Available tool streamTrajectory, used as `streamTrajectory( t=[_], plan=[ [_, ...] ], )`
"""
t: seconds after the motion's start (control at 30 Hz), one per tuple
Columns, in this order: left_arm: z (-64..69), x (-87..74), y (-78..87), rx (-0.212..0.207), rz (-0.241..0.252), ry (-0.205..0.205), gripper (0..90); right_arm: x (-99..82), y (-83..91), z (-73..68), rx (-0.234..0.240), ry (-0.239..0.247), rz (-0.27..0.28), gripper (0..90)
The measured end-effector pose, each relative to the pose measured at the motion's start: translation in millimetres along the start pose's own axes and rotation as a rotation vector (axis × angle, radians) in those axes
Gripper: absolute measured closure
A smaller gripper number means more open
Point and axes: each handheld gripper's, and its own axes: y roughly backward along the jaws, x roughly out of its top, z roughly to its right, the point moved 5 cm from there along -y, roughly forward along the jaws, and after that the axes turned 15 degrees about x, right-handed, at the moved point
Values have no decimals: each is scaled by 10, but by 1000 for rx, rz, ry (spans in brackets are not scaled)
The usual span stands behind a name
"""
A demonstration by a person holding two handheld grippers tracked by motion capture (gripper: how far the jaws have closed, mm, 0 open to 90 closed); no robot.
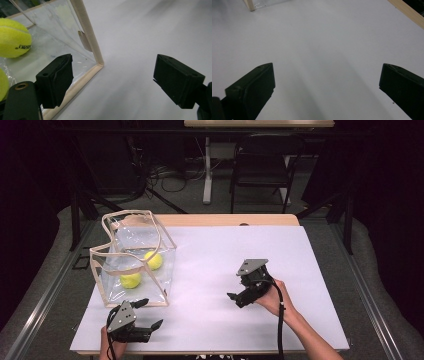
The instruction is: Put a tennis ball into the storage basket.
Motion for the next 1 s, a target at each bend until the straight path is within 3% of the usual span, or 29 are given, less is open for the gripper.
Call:
streamTrajectory(
  t=[0.47,1.0],
  plan=[
    [4,-1,-1,3,-3,-1,159,-352,27,-54,-34,-35,16,0],
    [6,-3,-2,2,-5,-6,159,-679,74,-113,-38,-82,48,0]
  ],
)
